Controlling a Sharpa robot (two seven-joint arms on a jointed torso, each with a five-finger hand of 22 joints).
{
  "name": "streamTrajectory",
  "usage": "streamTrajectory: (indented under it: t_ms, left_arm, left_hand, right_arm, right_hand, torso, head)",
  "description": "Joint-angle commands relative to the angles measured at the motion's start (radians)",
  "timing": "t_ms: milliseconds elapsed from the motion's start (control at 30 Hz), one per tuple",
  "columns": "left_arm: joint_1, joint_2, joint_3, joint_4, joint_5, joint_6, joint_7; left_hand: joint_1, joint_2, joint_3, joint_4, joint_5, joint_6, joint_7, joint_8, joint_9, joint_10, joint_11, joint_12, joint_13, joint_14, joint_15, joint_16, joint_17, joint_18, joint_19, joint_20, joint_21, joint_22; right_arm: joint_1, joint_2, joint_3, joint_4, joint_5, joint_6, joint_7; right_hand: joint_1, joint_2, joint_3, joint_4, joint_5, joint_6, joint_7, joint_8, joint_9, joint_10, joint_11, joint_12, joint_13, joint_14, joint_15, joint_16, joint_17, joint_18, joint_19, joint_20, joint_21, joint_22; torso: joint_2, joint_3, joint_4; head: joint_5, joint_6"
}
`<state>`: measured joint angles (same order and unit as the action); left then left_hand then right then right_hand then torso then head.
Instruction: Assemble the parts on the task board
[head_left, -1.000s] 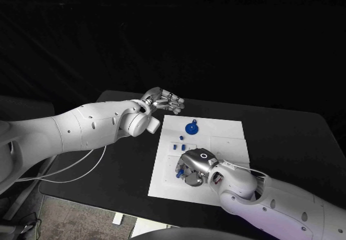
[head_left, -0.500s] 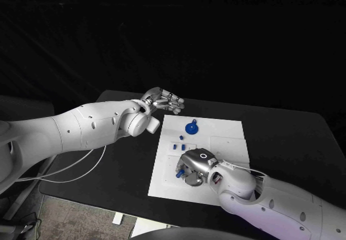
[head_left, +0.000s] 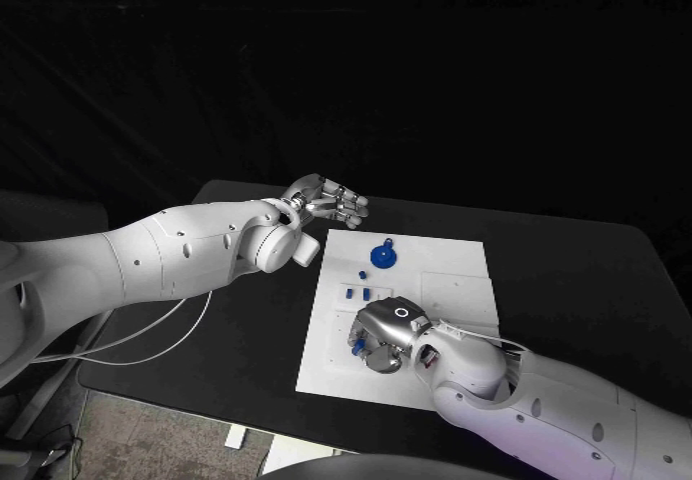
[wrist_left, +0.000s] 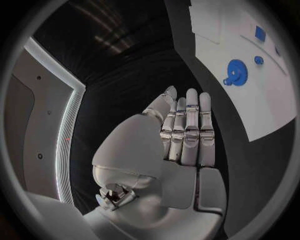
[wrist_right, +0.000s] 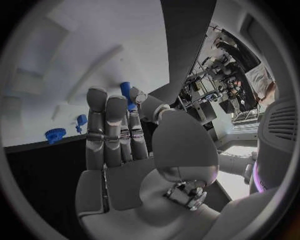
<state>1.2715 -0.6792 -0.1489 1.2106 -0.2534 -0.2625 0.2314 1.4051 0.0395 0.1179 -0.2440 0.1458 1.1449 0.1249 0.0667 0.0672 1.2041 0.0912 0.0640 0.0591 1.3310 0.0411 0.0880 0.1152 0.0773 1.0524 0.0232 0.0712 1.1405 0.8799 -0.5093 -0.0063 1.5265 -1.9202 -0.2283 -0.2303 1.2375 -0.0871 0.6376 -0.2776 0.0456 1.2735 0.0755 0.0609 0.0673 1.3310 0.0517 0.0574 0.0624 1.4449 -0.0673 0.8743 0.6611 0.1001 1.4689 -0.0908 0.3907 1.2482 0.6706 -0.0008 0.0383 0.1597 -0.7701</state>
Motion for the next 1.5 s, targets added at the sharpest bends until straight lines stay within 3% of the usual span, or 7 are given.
streamTrajectory:
  t_ms: [33,267,533,767,1200,1400,1500]
  left_arm:
    - [0.001,0.002,0.001,0.001,0.006,0.015,0.003]
    - [0.001,0.001,0.000,0.002,0.006,0.016,0.002]
    - [0.001,0.000,0.000,0.002,0.006,0.018,0.000]
    - [0.001,-0.002,0.000,0.003,0.006,0.019,-0.001]
    - [0.001,-0.003,0.000,0.003,0.006,0.022,-0.005]
    - [0.001,-0.004,0.000,0.003,0.006,0.024,-0.006]
    - [0.001,-0.005,0.000,0.003,0.006,0.025,-0.006]
  left_hand:
    - [-0.001,0.007,0.000,0.003,-0.006,-0.006,-0.002,-0.003,0.000,-0.002,0.003,-0.003,-0.001,0.001,0.004,-0.003,0.001,0.005,0.008,0.002,-0.003,-0.001]
    - [-0.001,0.007,0.000,0.003,-0.006,-0.006,-0.002,-0.003,0.000,-0.002,0.003,-0.003,-0.001,0.001,0.004,-0.003,0.001,0.005,0.008,0.002,-0.003,-0.001]
    - [-0.001,0.006,0.000,0.006,-0.007,-0.008,-0.002,-0.003,0.000,-0.003,0.003,-0.003,-0.001,0.000,0.005,-0.003,0.001,0.005,0.008,0.002,-0.003,-0.008]
    - [-0.001,0.006,0.000,0.006,-0.007,-0.008,-0.002,-0.003,0.000,-0.003,0.003,-0.003,-0.001,0.000,0.005,-0.003,0.001,0.005,0.008,0.002,-0.003,-0.008]
    - [-0.002,0.004,-0.001,0.009,-0.008,-0.010,-0.002,-0.003,0.000,-0.005,0.004,-0.003,-0.001,-0.001,0.006,-0.003,0.001,0.005,0.008,0.003,-0.003,-0.013]
    - [-0.002,0.004,-0.001,0.009,-0.008,-0.010,-0.002,-0.003,0.000,-0.005,0.004,-0.003,-0.001,-0.001,0.006,-0.003,0.001,0.005,0.008,0.003,-0.003,-0.013]
    - [-0.002,0.004,-0.001,0.009,-0.008,-0.010,-0.002,-0.003,0.000,-0.005,0.004,-0.003,-0.001,-0.001,0.006,-0.003,0.001,0.005,0.008,0.003,-0.003,-0.013]
  right_arm:
    - [-0.005,0.007,-0.006,-0.001,-0.017,0.045,-0.002]
    - [-0.004,0.014,-0.013,-0.003,-0.019,0.058,0.000]
    - [-0.003,0.018,-0.020,-0.005,-0.011,0.058,0.006]
    - [-0.003,0.015,-0.022,-0.007,0.002,0.022,0.006]
    - [-0.003,0.006,-0.022,-0.002,0.022,-0.070,0.000]
    - [-0.003,-0.006,-0.022,0.009,0.044,-0.138,0.006]
    - [-0.003,-0.012,-0.022,0.018,0.055,-0.162,0.012]
  right_hand:
    - [-0.003,0.012,0.002,0.004,0.005,0.004,0.001,0.003,0.002,0.034,-0.032,0.003,-0.001,0.000,-0.003,-0.006,-0.002,0.011,0.032,-0.003,-0.009,0.001]
    - [-0.009,0.004,0.006,0.006,0.021,0.003,0.001,0.003,0.002,0.033,-0.032,0.004,-0.001,0.000,-0.002,-0.005,-0.007,0.014,0.032,-0.001,-0.013,0.003]
    - [-0.027,-0.008,-0.071,0.016,0.081,-0.014,0.003,0.002,0.000,0.010,-0.029,0.003,-0.001,-0.001,0.002,-0.006,-0.016,0.012,0.033,0.003,-0.033,-0.004]
    - [-0.038,-0.025,-0.110,0.016,0.093,-0.075,0.016,0.002,-0.002,-0.047,-0.009,0.003,-0.002,0.001,0.017,-0.001,-0.022,0.018,0.036,0.016,-0.041,-0.013]
    - [-0.031,-0.090,-0.105,0.006,0.101,-0.179,0.046,0.001,-0.005,-0.164,0.029,0.003,-0.003,-0.003,0.047,0.000,-0.044,0.043,0.033,0.046,-0.076,-0.037]
    - [0.029,-0.090,-0.290,0.052,0.102,-0.205,0.037,0.003,-0.004,-0.248,0.041,0.011,-0.002,-0.009,0.053,0.002,-0.062,0.058,0.034,0.053,-0.101,-0.071]
    - [0.045,-0.098,-0.327,0.075,0.097,-0.209,0.037,0.002,-0.005,-0.259,0.043,0.009,-0.003,-0.009,0.055,0.004,-0.067,0.057,0.035,0.055,-0.100,-0.080]
  torso:
    - [0.000,-0.0005,0.0002]
    - [0.000,-0.0001,0.0001]
    - [0.000,0.0001,-0.0005]
    - [0.000,0.0008,-0.0006]
    - [0.000,0.0008,-0.0005]
    - [0.000,0.0010,-0.0007]
    - [0.000,0.0011,-0.0005]
  head:
    - [0.000,0.000]
    - [-0.001,-0.001]
    - [-0.001,0.000]
    - [-0.002,0.001]
    - [-0.005,0.003]
    - [-0.007,0.005]
    - [-0.007,0.005]
